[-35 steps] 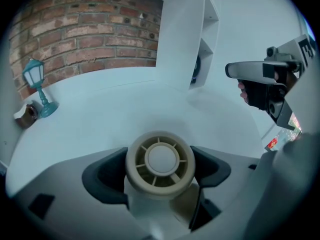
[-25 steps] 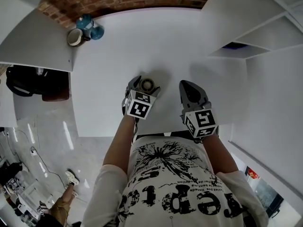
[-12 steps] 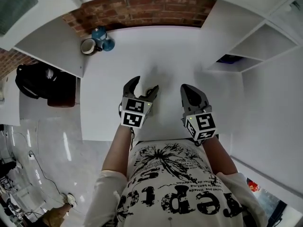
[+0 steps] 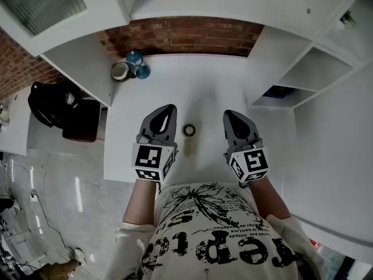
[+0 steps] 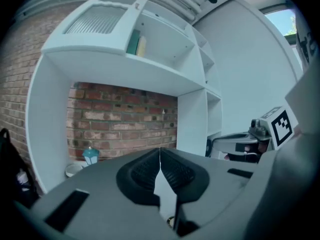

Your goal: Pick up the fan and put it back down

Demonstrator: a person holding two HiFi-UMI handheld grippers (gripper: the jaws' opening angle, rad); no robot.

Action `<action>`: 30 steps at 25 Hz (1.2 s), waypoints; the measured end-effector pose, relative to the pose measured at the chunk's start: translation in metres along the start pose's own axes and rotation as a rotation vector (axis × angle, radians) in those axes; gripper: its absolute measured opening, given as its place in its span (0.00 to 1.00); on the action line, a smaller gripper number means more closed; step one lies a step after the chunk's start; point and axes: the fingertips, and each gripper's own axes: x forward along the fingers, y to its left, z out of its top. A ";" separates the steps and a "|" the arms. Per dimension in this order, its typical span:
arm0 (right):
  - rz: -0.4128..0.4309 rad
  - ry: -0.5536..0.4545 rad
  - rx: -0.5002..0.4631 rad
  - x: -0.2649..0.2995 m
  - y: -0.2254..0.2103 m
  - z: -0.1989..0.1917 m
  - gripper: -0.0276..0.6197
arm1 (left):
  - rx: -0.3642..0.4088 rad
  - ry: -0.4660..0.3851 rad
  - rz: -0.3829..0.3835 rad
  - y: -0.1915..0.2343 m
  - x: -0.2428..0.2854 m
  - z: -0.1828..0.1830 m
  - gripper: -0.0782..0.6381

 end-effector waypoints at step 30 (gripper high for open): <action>0.069 -0.038 -0.064 -0.026 0.036 0.017 0.06 | 0.027 -0.151 -0.090 -0.016 -0.057 0.024 0.13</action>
